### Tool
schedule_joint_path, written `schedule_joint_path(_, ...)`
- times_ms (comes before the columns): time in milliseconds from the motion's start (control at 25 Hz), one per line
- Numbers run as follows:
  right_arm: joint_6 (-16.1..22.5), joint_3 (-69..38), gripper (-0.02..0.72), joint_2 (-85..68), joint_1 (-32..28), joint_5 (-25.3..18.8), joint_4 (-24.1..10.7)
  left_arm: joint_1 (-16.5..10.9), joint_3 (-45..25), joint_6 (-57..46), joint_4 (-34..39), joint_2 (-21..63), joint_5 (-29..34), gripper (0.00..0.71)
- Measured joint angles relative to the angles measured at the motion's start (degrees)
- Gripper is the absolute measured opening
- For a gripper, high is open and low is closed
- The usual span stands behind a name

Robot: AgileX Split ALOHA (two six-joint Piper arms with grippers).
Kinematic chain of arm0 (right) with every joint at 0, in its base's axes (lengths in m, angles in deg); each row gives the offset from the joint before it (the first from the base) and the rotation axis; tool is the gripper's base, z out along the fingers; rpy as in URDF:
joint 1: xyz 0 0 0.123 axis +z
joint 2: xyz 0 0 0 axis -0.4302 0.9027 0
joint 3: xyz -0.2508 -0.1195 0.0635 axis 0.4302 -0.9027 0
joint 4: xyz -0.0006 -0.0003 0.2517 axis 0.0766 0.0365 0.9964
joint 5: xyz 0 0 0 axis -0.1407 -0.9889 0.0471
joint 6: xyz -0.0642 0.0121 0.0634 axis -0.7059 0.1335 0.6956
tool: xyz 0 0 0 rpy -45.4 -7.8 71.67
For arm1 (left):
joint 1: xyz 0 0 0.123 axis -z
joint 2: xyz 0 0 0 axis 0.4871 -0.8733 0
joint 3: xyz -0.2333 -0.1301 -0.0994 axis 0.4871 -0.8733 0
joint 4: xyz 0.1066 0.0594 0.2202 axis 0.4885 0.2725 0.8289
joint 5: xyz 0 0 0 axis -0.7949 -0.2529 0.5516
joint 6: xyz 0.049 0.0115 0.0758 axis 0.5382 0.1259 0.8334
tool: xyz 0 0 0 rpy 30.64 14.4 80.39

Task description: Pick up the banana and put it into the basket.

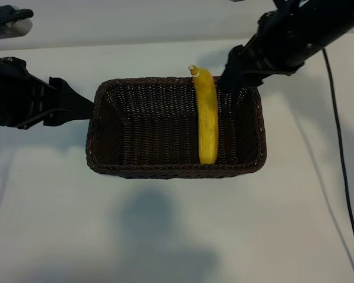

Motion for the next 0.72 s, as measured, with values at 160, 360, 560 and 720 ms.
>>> schedule_joint_path(160,0.6,0.0,0.647,-1.1,0.0,-2.7,-1.0,0.0,0.0,1.0,0.0,0.0,0.0,0.608)
schedule_joint_path(360,2.0,0.0,0.640,-2.1,0.0,-4.7,-4.4,0.0,0.0,1.4,0.0,0.0,0.0,0.608)
schedule_joint_path(560,2.6,0.0,0.631,-2.9,0.0,-6.5,-5.6,0.0,0.0,1.5,0.0,0.0,0.0,0.608)
schedule_joint_path(720,3.0,0.0,0.622,-5.0,0.0,-6.7,-6.0,0.0,0.0,1.4,0.0,0.0,0.0,0.608)
